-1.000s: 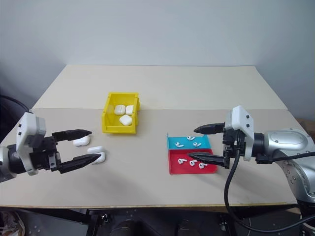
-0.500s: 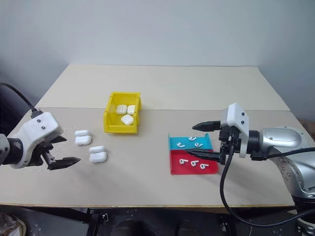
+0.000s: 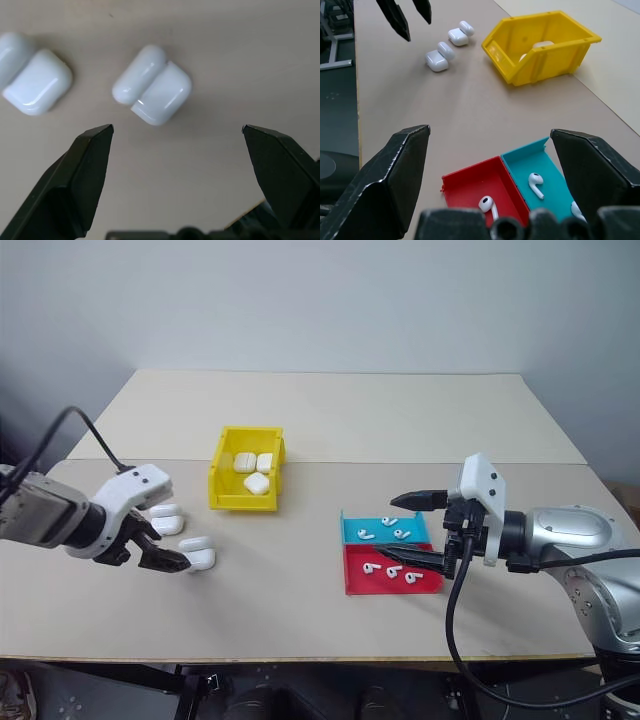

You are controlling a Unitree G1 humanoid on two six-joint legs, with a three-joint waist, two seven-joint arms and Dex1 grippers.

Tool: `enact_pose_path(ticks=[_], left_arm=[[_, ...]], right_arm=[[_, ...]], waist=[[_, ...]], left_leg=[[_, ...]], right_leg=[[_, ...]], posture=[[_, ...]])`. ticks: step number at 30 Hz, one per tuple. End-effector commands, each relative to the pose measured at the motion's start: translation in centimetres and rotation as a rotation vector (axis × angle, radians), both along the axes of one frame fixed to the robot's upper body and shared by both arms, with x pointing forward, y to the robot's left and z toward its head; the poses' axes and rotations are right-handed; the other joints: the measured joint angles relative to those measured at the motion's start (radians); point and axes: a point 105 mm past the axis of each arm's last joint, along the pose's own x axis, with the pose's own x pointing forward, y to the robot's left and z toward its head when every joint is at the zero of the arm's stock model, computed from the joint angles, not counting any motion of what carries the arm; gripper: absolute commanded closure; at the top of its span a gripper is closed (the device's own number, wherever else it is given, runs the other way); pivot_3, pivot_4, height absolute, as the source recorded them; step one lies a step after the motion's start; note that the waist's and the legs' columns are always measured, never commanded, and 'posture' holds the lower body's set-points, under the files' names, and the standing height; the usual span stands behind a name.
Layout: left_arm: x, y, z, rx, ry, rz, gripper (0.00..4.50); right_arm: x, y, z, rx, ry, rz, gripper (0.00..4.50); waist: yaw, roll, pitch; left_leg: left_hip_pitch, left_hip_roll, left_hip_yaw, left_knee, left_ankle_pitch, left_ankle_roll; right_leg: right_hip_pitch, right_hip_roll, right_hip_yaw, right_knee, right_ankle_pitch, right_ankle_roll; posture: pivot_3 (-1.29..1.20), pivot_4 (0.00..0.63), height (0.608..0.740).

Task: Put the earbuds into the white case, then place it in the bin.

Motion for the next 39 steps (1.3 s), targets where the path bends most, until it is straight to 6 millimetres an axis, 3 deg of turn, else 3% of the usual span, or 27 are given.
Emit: enact_pose_path(ticks=[1, 6, 13, 18, 22, 26, 33, 39], left_arm=[[0.4, 0.0, 0.7, 0.004, 0.006, 0.005, 0.00], [0.9, 0.9, 2.1, -0.035, 0.034, 0.060, 0.00], [0.4, 1.6, 1.8, -0.017, 0.089, 0.084, 0.00], [0.6, 2.0, 2.3, 0.015, 0.026, 0.100, 0.00], [0.1, 3.2, 2.2, 0.076, -0.023, 0.107, 0.87], [0.1, 4.5, 1.0, 0.172, -0.059, 0.076, 2.16], [1.1, 4.6, -1.2, 0.167, -0.076, -0.065, 4.49], [2.0, 5.1, -3.4, 0.185, -0.072, -0.191, 4.49]], right_arm=[[-0.2, 0.4, 1.2, -0.004, -0.068, 0.007, 0.02], [-0.8, 0.8, 1.0, 0.009, -0.081, 0.008, 0.02], [-1.1, 1.0, 0.3, 0.031, -0.081, -0.006, 0.02], [-1.2, 1.4, 0.1, 0.046, -0.075, 0.000, 0.02], [-1.2, 1.5, -0.2, 0.051, -0.069, 0.001, 0.00], [-1.2, 1.8, -0.3, 0.060, -0.066, 0.003, 0.00], [-1.3, 2.1, -0.5, 0.077, -0.066, -0.003, 0.00], [-1.8, 2.1, -0.7, 0.085, -0.059, -0.021, 0.00]], waist=[[0.000, 0.000, 0.000], [0.000, 0.000, 0.000], [0.000, 0.000, 0.000], [0.000, 0.000, 0.000], [-0.002, 0.000, 0.000], [-0.001, 0.000, 0.000], [0.010, 0.000, 0.000], [0.014, 0.000, 0.000]], left_leg=[[0.000, 0.000, 0.000, 0.000, 0.000, 0.000], [0.000, 0.000, 0.000, 0.000, 0.000, 0.000], [0.000, 0.000, 0.000, 0.001, 0.000, 0.000], [0.000, 0.000, -0.001, 0.001, 0.000, 0.000], [0.000, 0.000, 0.000, 0.001, 0.000, 0.000], [0.000, 0.000, 0.000, 0.001, 0.000, 0.000], [0.000, 0.000, 0.001, 0.001, 0.000, 0.000], [-0.001, 0.000, 0.001, 0.002, 0.000, 0.000]], right_leg=[[0.000, 0.000, 0.000, 0.000, 0.000, 0.000], [0.000, 0.000, 0.000, 0.000, 0.000, 0.000], [0.000, 0.000, 0.000, 0.001, 0.000, 0.000], [0.000, 0.000, 0.000, 0.001, 0.000, 0.000], [0.000, 0.000, 0.001, 0.001, 0.000, 0.000], [-0.001, 0.000, 0.000, 0.001, 0.000, 0.000], [0.000, 0.000, 0.000, 0.000, 0.000, 0.000], [0.000, 0.000, 0.000, 0.001, 0.000, 0.000]], posture=[[0.00, 0.150, 0.740], [0.00, 0.150, 0.740], [0.00, 0.150, 0.740], [0.00, 0.150, 0.740], [0.00, 0.150, 0.740], [0.00, 0.150, 0.740], [0.00, 0.150, 0.740], [0.00, 0.150, 0.740]])
